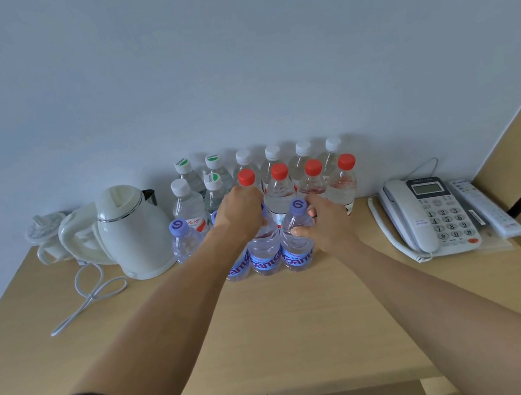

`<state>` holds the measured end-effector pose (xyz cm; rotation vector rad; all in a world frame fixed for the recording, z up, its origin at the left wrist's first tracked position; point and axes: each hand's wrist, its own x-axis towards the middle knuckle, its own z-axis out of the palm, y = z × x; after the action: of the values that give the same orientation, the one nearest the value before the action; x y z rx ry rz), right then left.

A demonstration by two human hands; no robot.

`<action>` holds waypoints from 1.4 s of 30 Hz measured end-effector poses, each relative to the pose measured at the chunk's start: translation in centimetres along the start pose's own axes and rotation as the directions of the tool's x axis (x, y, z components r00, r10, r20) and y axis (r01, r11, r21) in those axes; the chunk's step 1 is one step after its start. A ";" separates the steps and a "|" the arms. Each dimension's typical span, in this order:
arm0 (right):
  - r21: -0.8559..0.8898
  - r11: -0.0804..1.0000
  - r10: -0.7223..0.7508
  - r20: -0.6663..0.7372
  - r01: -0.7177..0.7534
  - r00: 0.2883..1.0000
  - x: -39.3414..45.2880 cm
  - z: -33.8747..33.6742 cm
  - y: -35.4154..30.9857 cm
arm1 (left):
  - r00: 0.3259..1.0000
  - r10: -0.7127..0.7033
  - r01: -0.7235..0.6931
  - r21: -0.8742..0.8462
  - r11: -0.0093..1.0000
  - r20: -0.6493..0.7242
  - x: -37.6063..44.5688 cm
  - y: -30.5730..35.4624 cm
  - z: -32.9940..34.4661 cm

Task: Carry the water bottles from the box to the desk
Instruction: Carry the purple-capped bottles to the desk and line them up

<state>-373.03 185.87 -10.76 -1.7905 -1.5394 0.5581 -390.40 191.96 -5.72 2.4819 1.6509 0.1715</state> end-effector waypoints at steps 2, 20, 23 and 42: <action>-0.014 1.000 0.004 0.002 -0.004 1.000 -0.1 0.0 0.0 | 1.000 0.001 -0.001 0.000 1.000 0.004 0.0 0.0 0.0; -0.014 1.000 0.013 0.022 -0.013 1.000 -0.4 0.1 -0.1 | 0.996 0.054 -0.055 0.023 0.998 0.073 0.3 0.2 -0.9; 0.003 1.000 0.024 0.029 -0.024 0.999 -0.4 0.1 -0.1 | 0.997 0.046 -0.047 0.010 0.999 0.062 0.2 0.1 -0.8; -0.022 1.000 -0.014 0.054 0.015 0.998 -0.3 -0.2 0.5 | 0.998 -0.003 0.004 -0.012 1.000 0.057 0.0 0.3 -0.7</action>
<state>-372.63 185.52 -11.03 -1.7931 -1.6000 0.5883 -390.23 191.87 -4.94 2.4513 1.6268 0.1097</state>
